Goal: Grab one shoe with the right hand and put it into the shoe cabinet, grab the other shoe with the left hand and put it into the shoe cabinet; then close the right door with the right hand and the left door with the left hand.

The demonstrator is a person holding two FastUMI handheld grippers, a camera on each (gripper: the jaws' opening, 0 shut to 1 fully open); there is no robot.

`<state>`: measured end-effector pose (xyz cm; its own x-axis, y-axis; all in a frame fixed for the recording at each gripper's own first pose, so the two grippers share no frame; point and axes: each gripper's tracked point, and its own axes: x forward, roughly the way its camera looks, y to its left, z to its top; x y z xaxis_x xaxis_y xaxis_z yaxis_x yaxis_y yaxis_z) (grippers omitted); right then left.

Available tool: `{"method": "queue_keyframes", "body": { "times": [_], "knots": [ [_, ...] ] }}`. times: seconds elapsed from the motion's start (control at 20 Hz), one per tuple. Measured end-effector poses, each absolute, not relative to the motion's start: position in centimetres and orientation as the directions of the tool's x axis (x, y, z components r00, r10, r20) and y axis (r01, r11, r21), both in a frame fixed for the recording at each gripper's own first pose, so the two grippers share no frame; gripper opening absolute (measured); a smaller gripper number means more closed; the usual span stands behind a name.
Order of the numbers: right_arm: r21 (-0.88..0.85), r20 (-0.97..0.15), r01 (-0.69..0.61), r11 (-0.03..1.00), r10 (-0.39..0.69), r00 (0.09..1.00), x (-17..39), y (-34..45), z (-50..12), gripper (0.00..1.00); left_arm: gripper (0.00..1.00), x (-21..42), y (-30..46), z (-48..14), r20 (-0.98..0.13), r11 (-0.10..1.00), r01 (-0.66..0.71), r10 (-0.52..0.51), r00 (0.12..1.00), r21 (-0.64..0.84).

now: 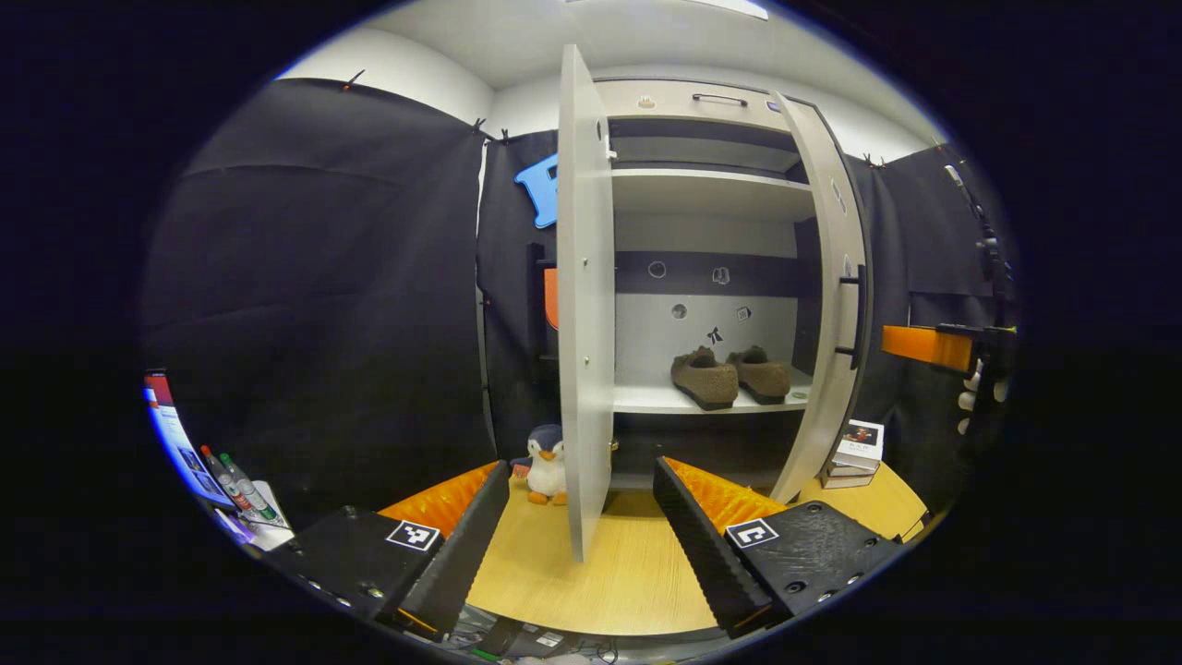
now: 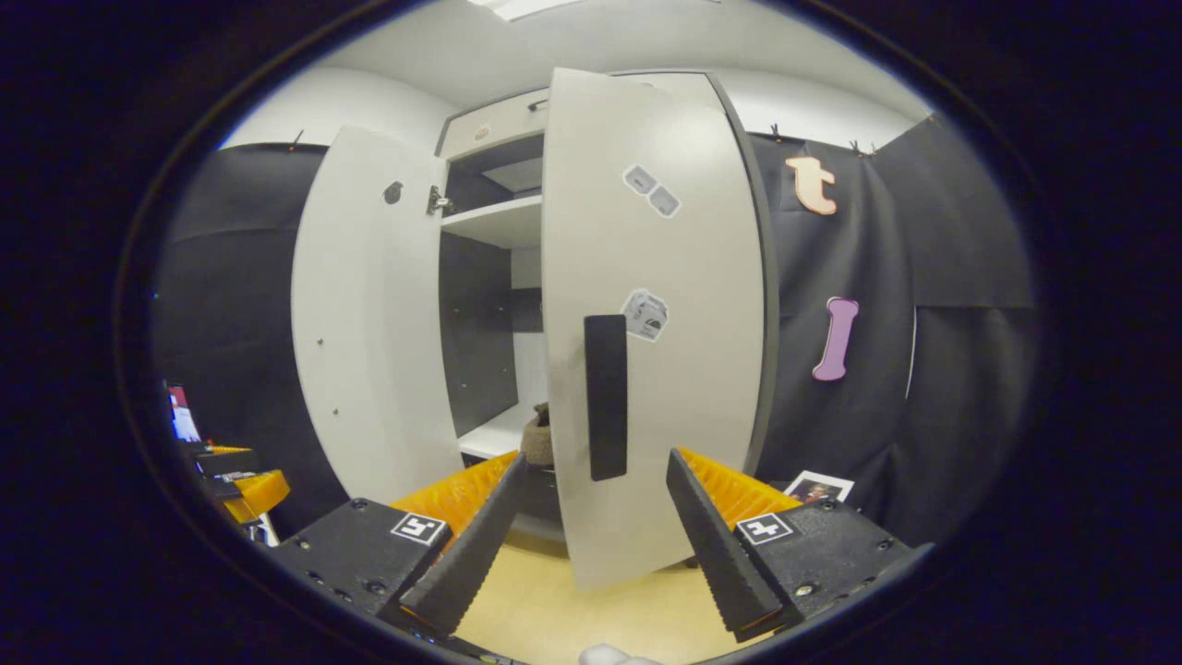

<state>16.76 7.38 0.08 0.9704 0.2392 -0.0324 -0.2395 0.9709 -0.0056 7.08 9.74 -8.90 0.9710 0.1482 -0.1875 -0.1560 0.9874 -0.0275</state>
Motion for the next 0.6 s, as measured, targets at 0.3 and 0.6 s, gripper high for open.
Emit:
{"method": "queue_keyframes", "body": {
  "times": [0.3,0.6],
  "knots": [
    [0.010,-0.046,-0.161,0.987,0.161,0.986,12.4,7.5,-1.8,0.99,0.96,10.9,16.0,-8.3,-0.153,0.987,-0.157,0.159,0.975,0.019],
    [0.028,-0.109,-0.053,0.998,0.056,0.992,8.6,5.1,-4.9,0.99,0.96,16.1,22.1,-6.0,-0.108,0.977,-0.212,0.211,0.971,0.007]
  ]
}}
